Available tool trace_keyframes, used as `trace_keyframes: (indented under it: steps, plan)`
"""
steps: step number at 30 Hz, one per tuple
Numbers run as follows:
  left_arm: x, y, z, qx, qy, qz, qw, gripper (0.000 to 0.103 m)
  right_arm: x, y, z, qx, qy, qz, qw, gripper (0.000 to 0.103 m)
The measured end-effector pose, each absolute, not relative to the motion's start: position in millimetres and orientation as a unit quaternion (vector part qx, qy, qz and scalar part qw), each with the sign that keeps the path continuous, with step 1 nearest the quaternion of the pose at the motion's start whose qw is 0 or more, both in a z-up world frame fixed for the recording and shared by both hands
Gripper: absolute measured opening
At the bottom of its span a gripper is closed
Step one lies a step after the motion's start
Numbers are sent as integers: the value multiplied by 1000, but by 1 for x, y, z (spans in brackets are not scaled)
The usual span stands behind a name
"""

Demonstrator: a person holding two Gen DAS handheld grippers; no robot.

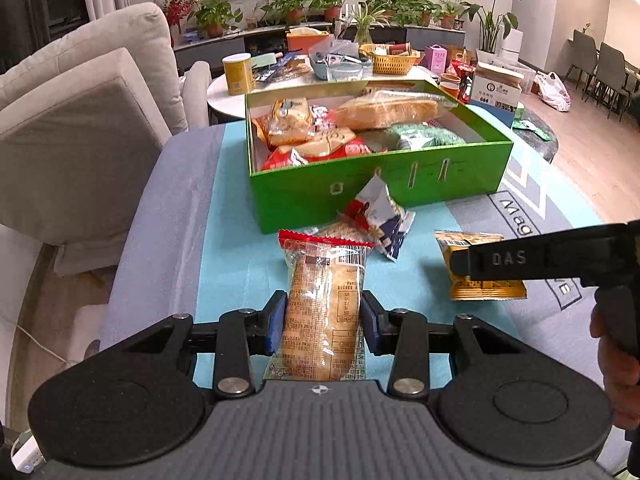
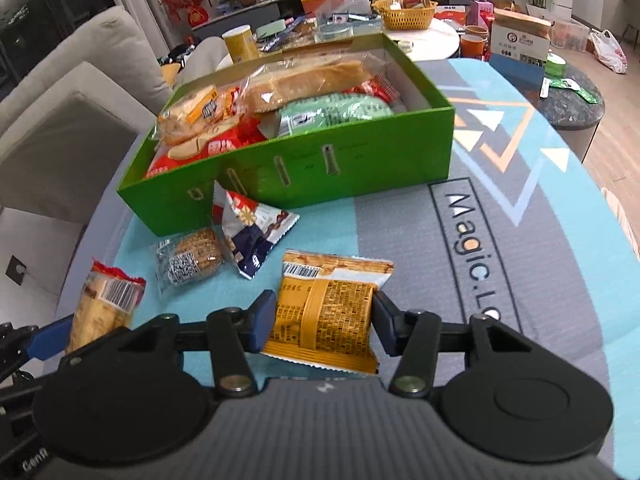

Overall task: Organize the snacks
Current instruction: 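Lower the bread roll into the box with the left gripper while the right gripper lowers the yellow bag in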

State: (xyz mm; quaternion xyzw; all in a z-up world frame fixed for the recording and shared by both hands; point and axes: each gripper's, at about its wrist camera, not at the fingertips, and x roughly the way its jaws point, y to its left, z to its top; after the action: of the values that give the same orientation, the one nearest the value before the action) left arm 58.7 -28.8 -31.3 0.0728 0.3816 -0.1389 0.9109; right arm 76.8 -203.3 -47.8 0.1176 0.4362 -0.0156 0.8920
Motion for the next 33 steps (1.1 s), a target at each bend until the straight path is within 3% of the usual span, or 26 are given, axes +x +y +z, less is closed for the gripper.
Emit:
trace_keyframes:
  steps: [23, 33]
  plan:
    - [118, -57, 32, 60, 315, -137, 937, 36, 109, -216, 32, 102, 330, 13, 938, 48]
    - [168, -71, 36, 49, 318, -135, 937, 36, 145, -232, 37, 133, 320, 9, 938, 48]
